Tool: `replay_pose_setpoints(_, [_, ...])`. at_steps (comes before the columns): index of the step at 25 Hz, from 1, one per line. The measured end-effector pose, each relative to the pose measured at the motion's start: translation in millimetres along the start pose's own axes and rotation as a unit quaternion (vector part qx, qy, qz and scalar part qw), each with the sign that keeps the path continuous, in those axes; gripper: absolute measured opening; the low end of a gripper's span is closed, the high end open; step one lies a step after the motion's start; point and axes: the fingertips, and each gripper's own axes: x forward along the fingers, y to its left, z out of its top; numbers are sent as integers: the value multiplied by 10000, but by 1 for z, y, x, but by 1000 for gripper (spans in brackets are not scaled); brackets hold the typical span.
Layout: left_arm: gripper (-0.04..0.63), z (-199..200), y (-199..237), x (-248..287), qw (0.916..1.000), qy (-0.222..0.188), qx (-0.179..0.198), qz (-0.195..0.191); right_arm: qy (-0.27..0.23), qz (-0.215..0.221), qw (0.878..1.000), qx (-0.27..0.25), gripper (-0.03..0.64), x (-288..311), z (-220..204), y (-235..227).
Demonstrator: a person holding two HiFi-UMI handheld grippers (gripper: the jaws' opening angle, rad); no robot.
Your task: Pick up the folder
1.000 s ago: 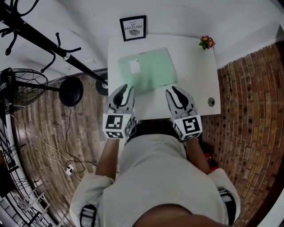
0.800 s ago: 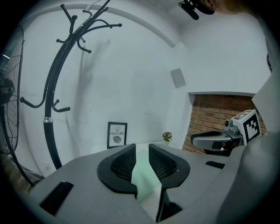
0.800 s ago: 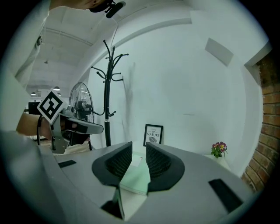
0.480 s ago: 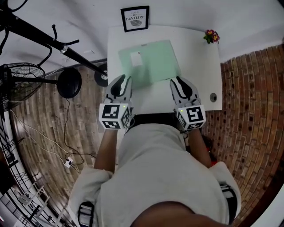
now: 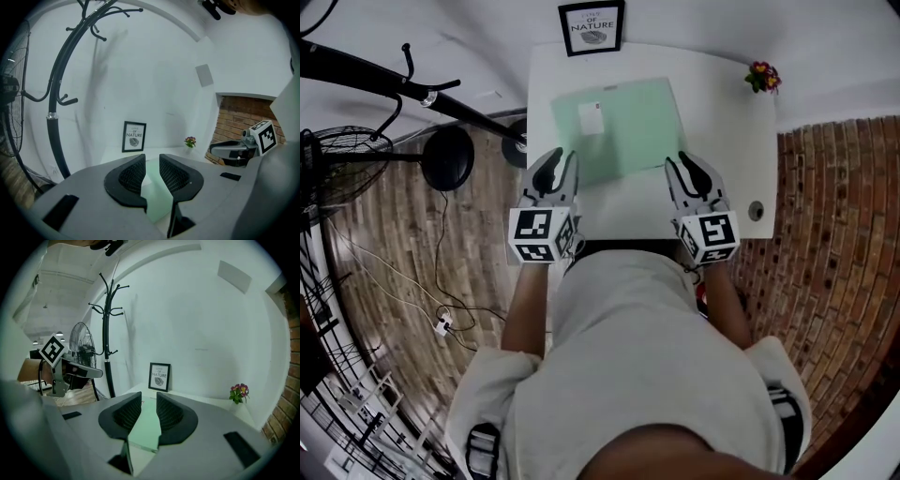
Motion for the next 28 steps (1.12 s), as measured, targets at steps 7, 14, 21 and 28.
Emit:
replay_pose_setpoints(7, [84,-18,10,22,9995,289,-49,75,262,97,9995,119,100,24,-20,-18])
replay_pose_setpoints(14, [86,-34,19,40,9980,595,-93,195,469,70,9985,281,104,43,-39,-44])
replay_pose_setpoints(21, [87,-48,27,60,9958,833,-278,244,660,115,9970,381,117,66,-55,-66])
replay_pose_setpoints(28, [92,-65,35,77,9921,1151,-372,329,836,196,9950,517,126,86,-69,-82])
